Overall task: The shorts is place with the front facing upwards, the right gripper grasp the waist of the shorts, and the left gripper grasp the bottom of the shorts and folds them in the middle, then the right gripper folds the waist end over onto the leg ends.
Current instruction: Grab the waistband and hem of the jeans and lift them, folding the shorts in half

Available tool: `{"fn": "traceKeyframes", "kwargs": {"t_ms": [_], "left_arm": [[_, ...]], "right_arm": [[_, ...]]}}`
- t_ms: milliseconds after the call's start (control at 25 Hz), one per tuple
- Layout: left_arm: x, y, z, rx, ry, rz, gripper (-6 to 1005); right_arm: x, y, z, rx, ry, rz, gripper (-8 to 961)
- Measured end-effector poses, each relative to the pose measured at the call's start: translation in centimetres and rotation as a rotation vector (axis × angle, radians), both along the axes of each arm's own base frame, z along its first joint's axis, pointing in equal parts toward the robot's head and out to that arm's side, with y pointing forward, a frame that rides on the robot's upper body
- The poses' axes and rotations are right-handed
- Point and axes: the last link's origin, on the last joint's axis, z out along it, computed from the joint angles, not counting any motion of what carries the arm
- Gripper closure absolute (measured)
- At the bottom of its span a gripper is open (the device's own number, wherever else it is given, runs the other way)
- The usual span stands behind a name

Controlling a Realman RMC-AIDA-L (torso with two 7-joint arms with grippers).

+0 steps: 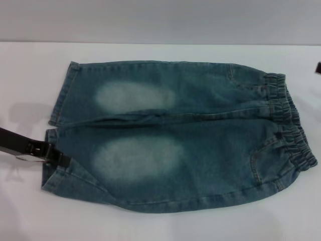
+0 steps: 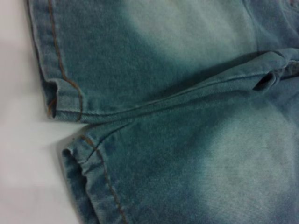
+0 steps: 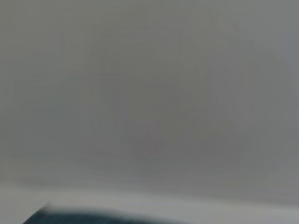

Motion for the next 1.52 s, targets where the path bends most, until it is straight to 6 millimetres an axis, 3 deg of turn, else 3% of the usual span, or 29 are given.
{"fn": "traceKeyframes", "kwargs": {"t_ms": [320,560,680,1120,1520], "left_arm": [[0.4,0.3,0.0,0.002,-0.007,-0.011,984],[0.9,0.4,0.0,-0.01,-0.016,-0.023,984],[1.0,0.5,-0.1,-0.012,-0.017,-0.025,984],[1.5,0.8,-0.1,-0.003,-0.017,-0.043,984],[1.5,0.9,0.1,0.009,-0.022,-0.043,984]], "right_arm": [[-4.5,0.4,2.2,-0.345,-0.125,0.089,352],[-7.6,-0.9,2.7,-0.602,-0.224,0.214,352],[-7.5,-1.1,2.6,-0.675,-0.337,0.188,352],[-5.6,-0.5,-0.8,-0.804,-0.655,0.068,351],[-4.5,0.4,-2.3,-0.79,-0.789,-0.006,352]]}}
